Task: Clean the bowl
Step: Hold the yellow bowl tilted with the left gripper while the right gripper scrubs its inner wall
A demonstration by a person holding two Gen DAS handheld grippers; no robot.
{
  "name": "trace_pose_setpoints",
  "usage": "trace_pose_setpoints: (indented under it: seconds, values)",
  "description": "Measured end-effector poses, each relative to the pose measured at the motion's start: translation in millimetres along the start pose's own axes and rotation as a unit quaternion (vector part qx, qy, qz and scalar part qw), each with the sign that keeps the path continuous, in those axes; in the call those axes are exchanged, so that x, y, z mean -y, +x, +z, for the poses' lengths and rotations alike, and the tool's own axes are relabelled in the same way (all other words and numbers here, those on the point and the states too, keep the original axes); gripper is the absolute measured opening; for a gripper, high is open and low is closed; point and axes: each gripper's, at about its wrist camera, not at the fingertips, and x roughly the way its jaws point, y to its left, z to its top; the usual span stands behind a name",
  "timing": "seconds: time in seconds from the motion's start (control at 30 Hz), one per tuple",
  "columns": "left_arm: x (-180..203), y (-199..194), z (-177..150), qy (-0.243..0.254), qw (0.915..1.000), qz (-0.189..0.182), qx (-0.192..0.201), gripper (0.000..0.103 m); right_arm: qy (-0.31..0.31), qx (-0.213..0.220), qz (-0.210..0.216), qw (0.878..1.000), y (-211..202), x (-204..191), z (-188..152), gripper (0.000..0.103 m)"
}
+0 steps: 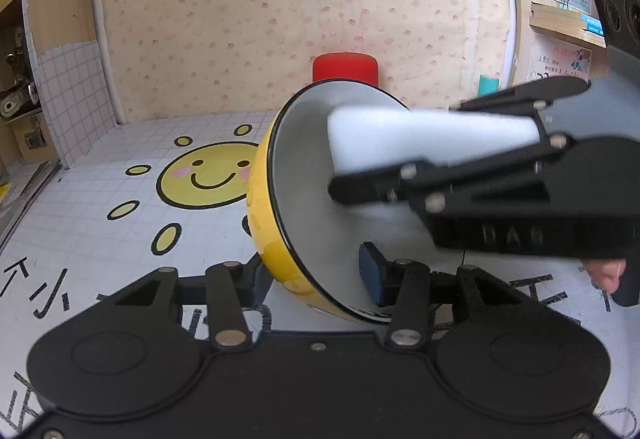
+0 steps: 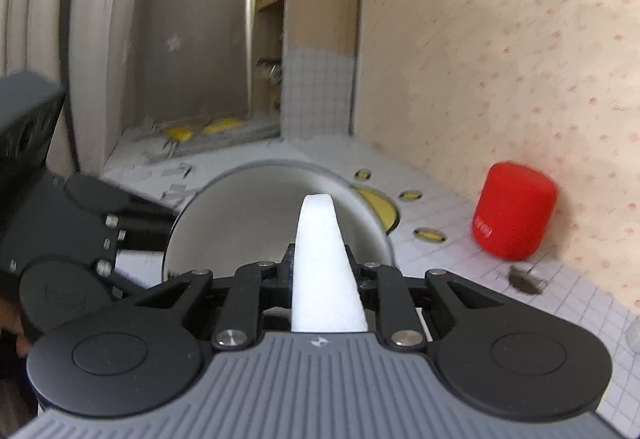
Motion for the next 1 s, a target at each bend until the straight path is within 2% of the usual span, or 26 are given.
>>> trace_pose_setpoints:
  seconds: [0.1, 0.17, 0.3, 0.5, 0.73, 0.83, 1.0]
  values:
    - [-3, 0, -1, 0.006, 1.0, -0.003, 0.001, 0.049, -0.005, 0.011, 0.019, 1.0, 1, -4, 1, 0.021]
    - [-5, 1, -1, 0.007, 1.0, -0.005, 0.002, 0.049, -0.01, 0.003, 0.039, 0.999, 4, -8, 1, 0.021]
    - [-6, -1, -1, 0.009, 0.9999, -0.005, 0.003, 0.05, -0.013, -0.015, 0.048, 0.999, 8, -11, -1, 0.021]
    - [-7, -2, 0, 0.003, 1.0, -0.009, -0.002, 0.052, 0.005, -0.032, 0.042, 0.999, 8, -6, -3, 0.021]
    - [-2, -3, 0, 0.027, 0.9996, -0.001, 0.008, 0.054, 0.015, -0.037, 0.045, 0.998, 6, -4, -5, 0.021]
    - [-6, -1, -1, 0.013, 0.9998, -0.014, 0.002, 0.051, 0.004, -0.039, 0.044, 0.998, 6, -6, -5, 0.021]
    - [-7, -1, -2, 0.004, 0.9998, -0.02, 0.001, 0.049, 0.007, -0.021, 0.021, 1.0, 2, -4, -3, 0.021]
